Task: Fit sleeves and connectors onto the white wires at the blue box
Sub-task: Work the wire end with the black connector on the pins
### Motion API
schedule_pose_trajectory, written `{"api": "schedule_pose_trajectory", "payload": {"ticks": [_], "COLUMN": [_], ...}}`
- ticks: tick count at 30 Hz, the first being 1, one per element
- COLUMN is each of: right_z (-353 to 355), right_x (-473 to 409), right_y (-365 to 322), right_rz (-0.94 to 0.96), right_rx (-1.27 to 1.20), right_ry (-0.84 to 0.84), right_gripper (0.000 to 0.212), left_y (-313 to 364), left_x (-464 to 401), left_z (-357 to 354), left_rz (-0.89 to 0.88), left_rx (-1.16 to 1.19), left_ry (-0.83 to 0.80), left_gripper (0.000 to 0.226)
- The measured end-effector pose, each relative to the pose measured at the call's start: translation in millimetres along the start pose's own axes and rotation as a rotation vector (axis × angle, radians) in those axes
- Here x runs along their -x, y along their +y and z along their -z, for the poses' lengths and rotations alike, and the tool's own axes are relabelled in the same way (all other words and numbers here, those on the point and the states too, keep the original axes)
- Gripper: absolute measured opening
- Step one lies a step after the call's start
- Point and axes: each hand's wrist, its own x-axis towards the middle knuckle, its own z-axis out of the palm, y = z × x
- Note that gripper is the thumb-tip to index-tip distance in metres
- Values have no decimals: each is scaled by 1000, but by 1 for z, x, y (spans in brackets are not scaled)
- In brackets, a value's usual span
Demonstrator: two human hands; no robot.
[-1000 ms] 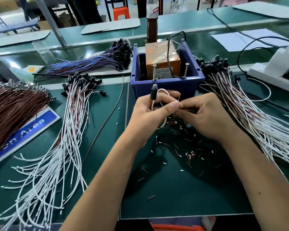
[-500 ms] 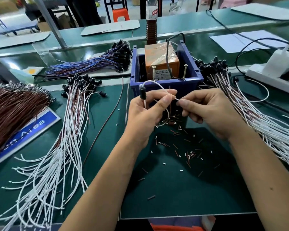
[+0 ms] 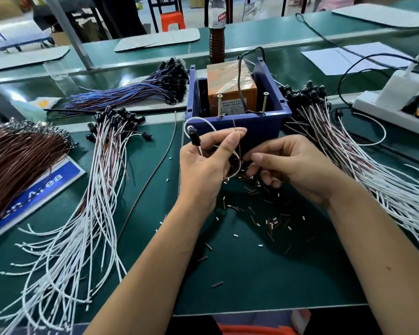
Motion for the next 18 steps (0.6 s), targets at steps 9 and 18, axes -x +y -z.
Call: {"api": "schedule_pose_trajectory", "payload": {"ticks": [9,18], "right_z": [-17,-17], "right_x": [-2,-1], "right_y": [5,5], "right_rz": [64,101], "right_rx": [-1,-20], "right_ry": [16,6], "right_gripper": [7,13], "left_y": [6,8], "left_x": [3,0], "left_z": [-4,0], "left_rz": [149,252], "left_rx": [201,229], "left_ry": [-49,-87], "left_gripper": [19,14]}}
